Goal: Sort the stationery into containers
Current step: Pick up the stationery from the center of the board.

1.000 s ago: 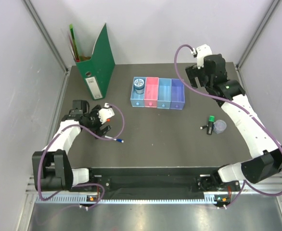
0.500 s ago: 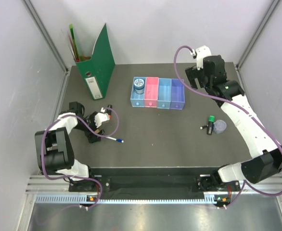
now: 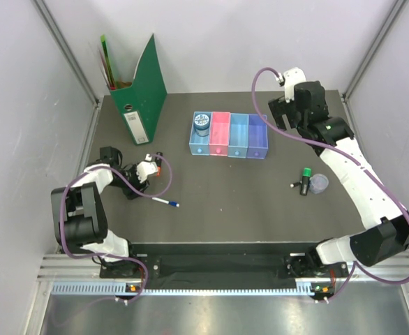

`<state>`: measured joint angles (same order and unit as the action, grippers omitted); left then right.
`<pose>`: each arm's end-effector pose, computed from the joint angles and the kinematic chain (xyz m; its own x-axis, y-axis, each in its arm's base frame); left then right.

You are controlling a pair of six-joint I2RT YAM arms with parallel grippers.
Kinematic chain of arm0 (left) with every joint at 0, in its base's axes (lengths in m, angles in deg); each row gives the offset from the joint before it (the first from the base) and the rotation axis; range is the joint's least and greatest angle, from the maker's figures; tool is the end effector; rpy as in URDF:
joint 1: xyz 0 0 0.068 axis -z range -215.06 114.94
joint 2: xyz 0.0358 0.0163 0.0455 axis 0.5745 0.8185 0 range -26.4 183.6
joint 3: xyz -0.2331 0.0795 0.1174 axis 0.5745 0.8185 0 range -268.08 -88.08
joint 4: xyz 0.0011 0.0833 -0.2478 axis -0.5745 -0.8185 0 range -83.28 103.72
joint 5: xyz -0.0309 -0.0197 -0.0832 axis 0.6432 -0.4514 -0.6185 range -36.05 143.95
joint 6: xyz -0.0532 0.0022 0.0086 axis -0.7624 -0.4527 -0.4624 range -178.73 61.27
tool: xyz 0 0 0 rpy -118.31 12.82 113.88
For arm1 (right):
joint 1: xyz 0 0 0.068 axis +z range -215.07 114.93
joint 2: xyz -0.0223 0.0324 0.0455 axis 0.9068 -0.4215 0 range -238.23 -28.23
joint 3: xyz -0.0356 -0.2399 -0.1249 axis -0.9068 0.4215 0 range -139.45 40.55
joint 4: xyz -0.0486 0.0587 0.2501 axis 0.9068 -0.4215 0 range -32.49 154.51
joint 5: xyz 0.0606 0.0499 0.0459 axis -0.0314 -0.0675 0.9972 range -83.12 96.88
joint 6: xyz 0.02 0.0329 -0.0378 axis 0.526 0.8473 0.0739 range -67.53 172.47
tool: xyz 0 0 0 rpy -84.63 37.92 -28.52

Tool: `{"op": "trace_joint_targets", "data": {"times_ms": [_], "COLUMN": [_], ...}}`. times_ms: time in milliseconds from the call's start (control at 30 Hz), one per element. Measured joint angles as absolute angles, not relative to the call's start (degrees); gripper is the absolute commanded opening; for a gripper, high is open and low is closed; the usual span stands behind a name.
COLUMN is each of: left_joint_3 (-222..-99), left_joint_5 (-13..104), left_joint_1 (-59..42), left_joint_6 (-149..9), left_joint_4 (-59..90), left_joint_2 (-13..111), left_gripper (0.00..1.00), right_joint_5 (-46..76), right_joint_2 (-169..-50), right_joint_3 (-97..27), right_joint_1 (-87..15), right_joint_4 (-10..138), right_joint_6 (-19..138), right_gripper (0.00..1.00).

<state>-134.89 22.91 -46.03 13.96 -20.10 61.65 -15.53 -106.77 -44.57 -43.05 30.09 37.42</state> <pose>0.2603 0.0318 0.1599 -0.3134 0.7725 -0.5523 0.8959 0.4333 0.0977 0.2819 0.0993 0.4099 -0.4092 -0.4244 -0.8077 -0.1454 0.9042 -0.4015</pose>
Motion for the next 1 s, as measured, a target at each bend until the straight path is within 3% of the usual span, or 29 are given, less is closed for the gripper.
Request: {"op": "trace_joint_targets", "data": {"times_ms": [133,467,800,1000], "left_joint_3": [-134.78,-134.78,-140.73,-147.28], "left_joint_5": [22.86,22.64,17.09,10.82], "left_joint_1": [-46.03,-46.05,-45.78,-42.35], "left_joint_6": [13.83,14.05,11.03,-1.36], "left_joint_4": [-19.71,-19.80,-26.03,-19.84], "left_joint_2": [61.83,61.72,56.65,51.60], "left_gripper": [0.31,0.03,0.00,0.00], "right_joint_5": [-14.83,-8.80,-4.99,-3.20], "right_joint_2": [-106.70,-105.76,-104.89,-104.89], "right_joint_3": [-44.05,-31.33,-26.17,-21.99], "right_joint_1": [-43.05,-46.44,-52.21,-54.42], "right_joint_4": [30.31,27.34,25.35,25.46], "right_joint_6": [35.67,28.57,31.21,33.68], "right_gripper": [1.00,1.00,1.00,0.94]}}
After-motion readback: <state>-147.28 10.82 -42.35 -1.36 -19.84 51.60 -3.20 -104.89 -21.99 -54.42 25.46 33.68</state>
